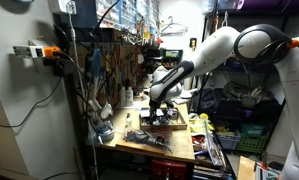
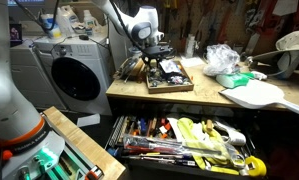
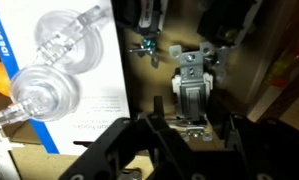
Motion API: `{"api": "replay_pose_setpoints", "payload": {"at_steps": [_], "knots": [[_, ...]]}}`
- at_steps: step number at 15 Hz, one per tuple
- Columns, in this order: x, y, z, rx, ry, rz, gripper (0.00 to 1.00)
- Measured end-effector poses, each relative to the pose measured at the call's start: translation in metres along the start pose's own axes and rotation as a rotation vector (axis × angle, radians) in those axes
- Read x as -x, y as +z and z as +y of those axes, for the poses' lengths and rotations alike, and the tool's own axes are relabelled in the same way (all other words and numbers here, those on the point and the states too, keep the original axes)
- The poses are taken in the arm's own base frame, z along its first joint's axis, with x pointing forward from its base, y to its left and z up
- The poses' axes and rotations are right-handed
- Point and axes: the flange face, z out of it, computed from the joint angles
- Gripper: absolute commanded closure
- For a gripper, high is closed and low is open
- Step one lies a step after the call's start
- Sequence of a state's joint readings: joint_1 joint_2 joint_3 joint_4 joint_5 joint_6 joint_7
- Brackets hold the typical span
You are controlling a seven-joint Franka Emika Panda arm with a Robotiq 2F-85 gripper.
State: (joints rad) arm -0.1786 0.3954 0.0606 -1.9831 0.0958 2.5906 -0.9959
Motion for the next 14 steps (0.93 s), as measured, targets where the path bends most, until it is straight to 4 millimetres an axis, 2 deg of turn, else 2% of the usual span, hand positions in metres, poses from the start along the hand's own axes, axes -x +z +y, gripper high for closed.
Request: {"api": "replay_pose_setpoints", "payload": {"at_steps": [1,6,10,12,14], "knots": [[-0.0002,0.0003,0.0004,-0.001,-0.001,0.000,0.48],[-0.0016,0.0007,0.0015,-0.026,-0.033,-0.003,0.52],[0.0001,0.0017,0.0014,-0.061,-0.056,-0.014,0.42],[0.0018,0.0035,0.0018,-0.080,-0.064,-0.025,0.40],[0.0027,0.0051,0.0023,-0.096,-0.073,-0.033,0.43]]}}
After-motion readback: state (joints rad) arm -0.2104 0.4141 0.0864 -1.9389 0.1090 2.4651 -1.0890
